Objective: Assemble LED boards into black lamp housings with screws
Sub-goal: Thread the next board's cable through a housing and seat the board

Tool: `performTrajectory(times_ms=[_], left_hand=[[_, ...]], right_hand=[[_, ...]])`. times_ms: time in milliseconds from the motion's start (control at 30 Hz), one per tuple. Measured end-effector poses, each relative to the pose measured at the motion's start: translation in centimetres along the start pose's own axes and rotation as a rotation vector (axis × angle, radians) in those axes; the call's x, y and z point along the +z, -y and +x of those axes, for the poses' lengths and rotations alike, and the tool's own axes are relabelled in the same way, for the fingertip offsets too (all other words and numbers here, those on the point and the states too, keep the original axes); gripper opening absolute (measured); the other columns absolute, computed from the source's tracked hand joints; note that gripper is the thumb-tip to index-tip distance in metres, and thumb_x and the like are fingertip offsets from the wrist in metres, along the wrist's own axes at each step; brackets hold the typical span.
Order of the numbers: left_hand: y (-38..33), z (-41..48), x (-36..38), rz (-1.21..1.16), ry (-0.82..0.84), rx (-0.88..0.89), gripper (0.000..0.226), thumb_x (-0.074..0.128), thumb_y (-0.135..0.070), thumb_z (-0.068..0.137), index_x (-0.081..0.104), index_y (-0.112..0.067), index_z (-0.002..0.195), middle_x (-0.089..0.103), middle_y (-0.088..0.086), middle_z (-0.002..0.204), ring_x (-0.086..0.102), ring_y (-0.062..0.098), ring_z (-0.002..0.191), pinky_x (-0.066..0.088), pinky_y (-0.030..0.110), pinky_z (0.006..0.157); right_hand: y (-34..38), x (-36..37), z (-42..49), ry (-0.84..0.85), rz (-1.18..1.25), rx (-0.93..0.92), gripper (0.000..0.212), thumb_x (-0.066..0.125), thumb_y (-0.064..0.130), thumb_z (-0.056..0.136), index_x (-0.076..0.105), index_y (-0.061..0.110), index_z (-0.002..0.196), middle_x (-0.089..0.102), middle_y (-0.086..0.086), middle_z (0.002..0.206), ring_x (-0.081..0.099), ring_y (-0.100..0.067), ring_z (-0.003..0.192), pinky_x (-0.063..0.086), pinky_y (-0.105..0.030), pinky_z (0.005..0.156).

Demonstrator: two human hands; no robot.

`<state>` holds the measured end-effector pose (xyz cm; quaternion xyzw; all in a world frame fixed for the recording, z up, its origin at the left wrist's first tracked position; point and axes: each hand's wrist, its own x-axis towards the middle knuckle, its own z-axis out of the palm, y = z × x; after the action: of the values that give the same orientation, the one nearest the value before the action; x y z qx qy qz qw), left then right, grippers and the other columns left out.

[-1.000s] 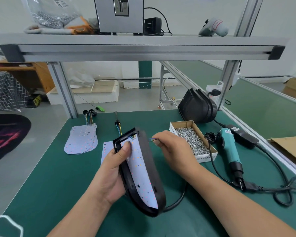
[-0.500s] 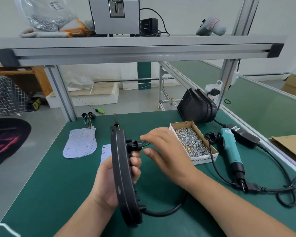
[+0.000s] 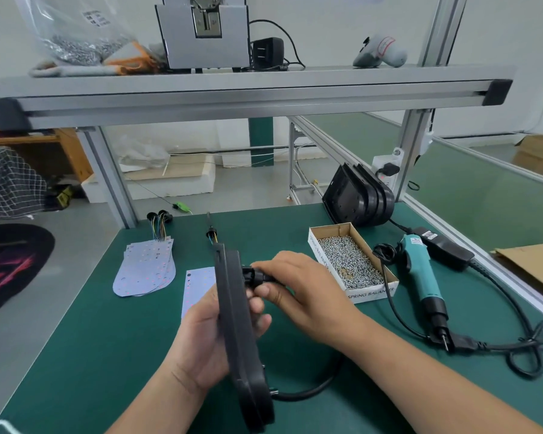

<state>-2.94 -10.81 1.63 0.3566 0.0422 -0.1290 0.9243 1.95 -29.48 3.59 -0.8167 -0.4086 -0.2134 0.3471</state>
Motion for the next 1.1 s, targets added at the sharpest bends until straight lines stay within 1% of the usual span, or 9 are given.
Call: performTrajectory(times_ms=[67,133,300,400,500,633,800,933,1100], left_hand=[[-0.2,-0.4,0.5,0.042,0.044,0.023,0.014,0.076,-0.007,0.076,0.068,-0.005,0.088,0.065,0.010,0.081,0.067,0.019,0.066,0.064,0.036,0.064],[-0.4,-0.4,0.7,0.069,0.055,-0.011,0.013,0.072,-0.011,0.081,0.063,-0.007,0.089,0.058,0.008,0.081,0.059,0.015,0.061,0.060,0.029,0.059],[-0.7,-0.7,1.1,0.164,0.005,-0.004,0.026,0.038,-0.017,0.105,0.059,-0.008,0.093,0.050,0.007,0.079,0.047,0.016,0.061,0.049,0.022,0.050],[-0.5,-0.5,1.1,0.246,0.050,0.023,0.014,0.060,-0.018,0.089,0.062,-0.006,0.095,0.052,0.008,0.081,0.050,0.017,0.061,0.051,0.024,0.053],[-0.5,-0.5,1.3,0.243,0.096,0.014,0.042,0.077,-0.031,0.072,0.068,-0.006,0.104,0.056,0.005,0.083,0.054,0.017,0.061,0.053,0.029,0.058],[-0.2,-0.7,1.8,0.236,0.084,0.017,0.059,0.086,-0.036,0.061,0.064,-0.004,0.105,0.054,0.006,0.082,0.050,0.016,0.060,0.050,0.026,0.053],[-0.5,-1.0,2.4,0.271,0.053,0.003,0.011,0.066,-0.020,0.080,0.062,-0.011,0.085,0.047,0.008,0.079,0.041,0.020,0.064,0.046,0.023,0.049],[-0.1,-0.9,2.7,0.256,0.003,0.038,0.011,0.065,-0.022,0.078,0.064,-0.011,0.082,0.049,0.009,0.076,0.041,0.021,0.064,0.046,0.024,0.048],[0.5,-0.8,3.2,0.290,-0.033,0.139,0.023,0.059,-0.033,0.078,0.079,-0.025,0.068,0.057,0.003,0.067,0.047,0.016,0.059,0.043,0.026,0.051]], right_hand=[[0.1,0.0,0.0,0.010,0.005,0.007,0.028,0.060,0.026,0.107,0.068,0.012,0.131,0.064,0.000,0.093,0.061,-0.021,0.087,0.052,-0.045,0.075],[0.1,0.0,0.0,0.012,0.003,0.000,0.028,0.057,0.029,0.109,0.066,0.017,0.132,0.062,0.003,0.093,0.060,-0.019,0.087,0.052,-0.044,0.074],[0.3,0.1,-0.3,0.001,0.112,0.019,0.021,0.056,0.027,0.110,0.062,0.024,0.130,0.060,0.008,0.095,0.059,-0.010,0.090,0.052,-0.035,0.079],[0.4,0.2,-0.2,-0.032,0.153,0.036,0.020,0.056,0.026,0.108,0.061,0.023,0.127,0.060,0.008,0.095,0.060,-0.010,0.091,0.051,-0.032,0.081],[0.4,0.2,-0.4,-0.066,0.177,0.061,0.025,0.059,0.021,0.107,0.065,0.019,0.131,0.064,0.007,0.097,0.062,-0.006,0.093,0.049,-0.019,0.085],[0.5,0.0,-0.3,-0.062,0.216,0.109,0.025,0.062,0.018,0.106,0.068,0.019,0.130,0.067,0.005,0.095,0.064,-0.007,0.093,0.047,-0.017,0.085],[1.1,-0.4,-0.1,-0.004,0.308,0.179,0.019,0.062,0.023,0.106,0.067,0.031,0.122,0.068,0.018,0.098,0.067,-0.007,0.095,0.046,-0.015,0.086],[1.8,-0.4,-0.2,-0.023,0.393,0.278,0.014,0.067,0.020,0.103,0.074,0.026,0.114,0.072,0.011,0.091,0.072,-0.010,0.090,0.046,-0.015,0.085],[3.1,0.0,-0.1,-0.057,0.427,0.344,0.010,0.061,0.014,0.100,0.071,0.017,0.097,0.069,0.001,0.069,0.072,-0.012,0.065,0.048,-0.014,0.072]])
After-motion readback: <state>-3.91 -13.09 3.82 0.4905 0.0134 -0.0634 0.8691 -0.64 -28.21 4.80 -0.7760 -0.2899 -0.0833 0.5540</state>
